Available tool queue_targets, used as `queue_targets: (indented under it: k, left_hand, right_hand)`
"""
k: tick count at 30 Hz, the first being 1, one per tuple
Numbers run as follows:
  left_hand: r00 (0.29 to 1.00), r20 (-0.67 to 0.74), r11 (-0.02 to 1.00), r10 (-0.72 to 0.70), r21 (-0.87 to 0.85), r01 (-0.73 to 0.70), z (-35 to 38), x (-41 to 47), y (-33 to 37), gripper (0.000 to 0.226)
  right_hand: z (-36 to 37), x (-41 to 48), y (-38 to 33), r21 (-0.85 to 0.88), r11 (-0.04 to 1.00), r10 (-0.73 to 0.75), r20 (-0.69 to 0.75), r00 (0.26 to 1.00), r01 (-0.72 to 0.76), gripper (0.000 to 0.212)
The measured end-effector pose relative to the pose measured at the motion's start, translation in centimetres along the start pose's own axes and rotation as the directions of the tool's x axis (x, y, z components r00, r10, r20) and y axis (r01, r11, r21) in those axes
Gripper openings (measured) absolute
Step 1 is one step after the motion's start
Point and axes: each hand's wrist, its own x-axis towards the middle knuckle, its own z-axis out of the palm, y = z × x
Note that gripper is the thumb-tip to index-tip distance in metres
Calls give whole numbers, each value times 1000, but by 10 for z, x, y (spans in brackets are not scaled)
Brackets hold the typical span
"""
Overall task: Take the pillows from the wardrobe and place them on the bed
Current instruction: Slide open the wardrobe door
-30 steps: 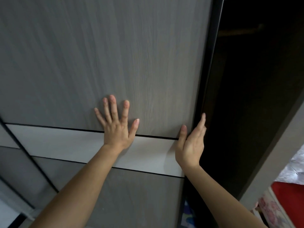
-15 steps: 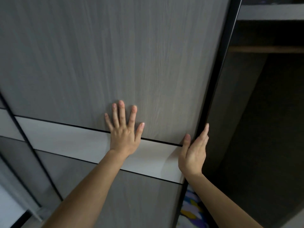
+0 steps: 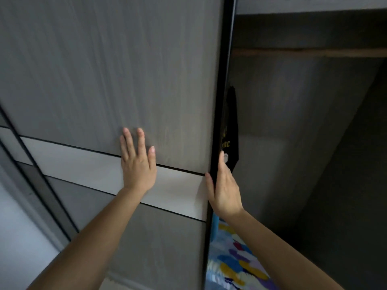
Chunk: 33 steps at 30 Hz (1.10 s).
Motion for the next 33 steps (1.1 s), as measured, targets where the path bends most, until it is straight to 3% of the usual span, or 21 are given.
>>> queue_targets:
  k: [7, 13, 18, 28, 33]
  left_hand:
    - [987, 46, 985, -154, -69, 157, -25, 13, -20, 69]
    - [990, 23, 984, -142, -110, 143, -12, 5, -14, 65]
    - [980, 41, 971, -197, -132, 201, -10, 8, -32, 65]
    - [978, 138, 971, -155, -159, 176, -28, 29, -77, 72]
    - [970, 205, 971, -133, -170, 169, -34, 35, -95, 76]
  right_hand:
    - [56, 23, -3, 66, 979, -197, 29, 980, 195, 73]
    - [94, 41, -3, 122, 941, -324, 57, 944, 315, 74]
    - [109, 47, -17, 135, 946, -308, 93, 947, 294, 74]
    - [106, 52, -48, 46, 965, -261, 271, 927, 258, 71]
    - [107, 52, -66, 7, 986, -160, 354, 921, 169, 72]
